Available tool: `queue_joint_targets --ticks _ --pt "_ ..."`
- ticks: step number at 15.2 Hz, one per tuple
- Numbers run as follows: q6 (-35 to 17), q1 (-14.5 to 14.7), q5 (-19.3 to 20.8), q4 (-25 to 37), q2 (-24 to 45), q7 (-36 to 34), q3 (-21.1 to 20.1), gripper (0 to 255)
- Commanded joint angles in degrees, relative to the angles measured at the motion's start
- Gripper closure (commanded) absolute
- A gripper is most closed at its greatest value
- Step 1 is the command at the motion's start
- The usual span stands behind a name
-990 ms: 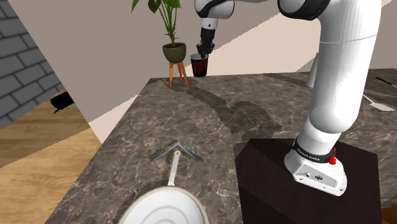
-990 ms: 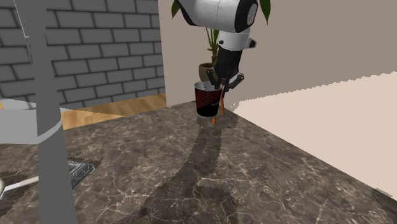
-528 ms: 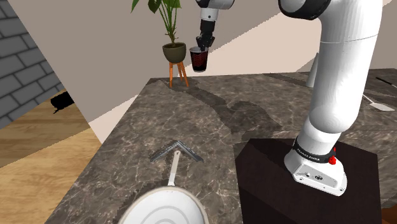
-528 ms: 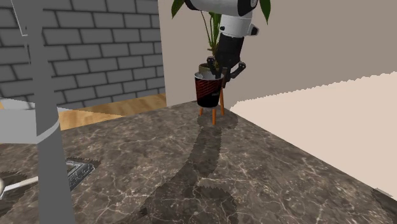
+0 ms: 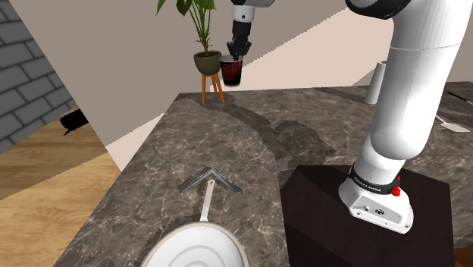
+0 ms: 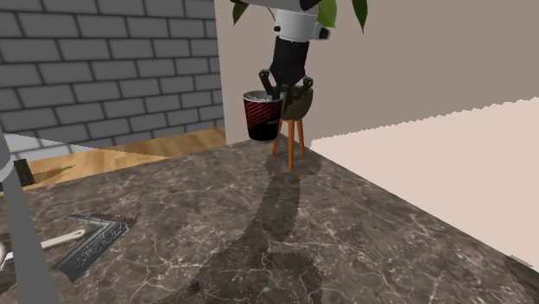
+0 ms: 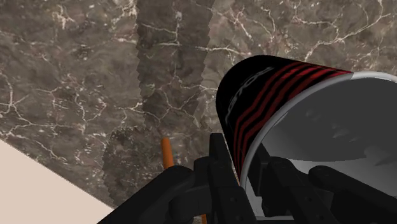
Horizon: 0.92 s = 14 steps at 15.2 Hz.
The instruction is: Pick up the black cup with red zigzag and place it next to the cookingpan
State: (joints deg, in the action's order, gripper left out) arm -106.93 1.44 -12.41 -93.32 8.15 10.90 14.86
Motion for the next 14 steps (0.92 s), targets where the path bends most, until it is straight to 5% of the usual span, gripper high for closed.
queue_joint_targets --ticks 1,14 --pt "-0.6 1.6 0.8 -1.4 -1.4 -2.8 -1.0 255" --pt "-5.3 11.1 4.6 -9.1 -7.2 -20.6 -9.0 255"
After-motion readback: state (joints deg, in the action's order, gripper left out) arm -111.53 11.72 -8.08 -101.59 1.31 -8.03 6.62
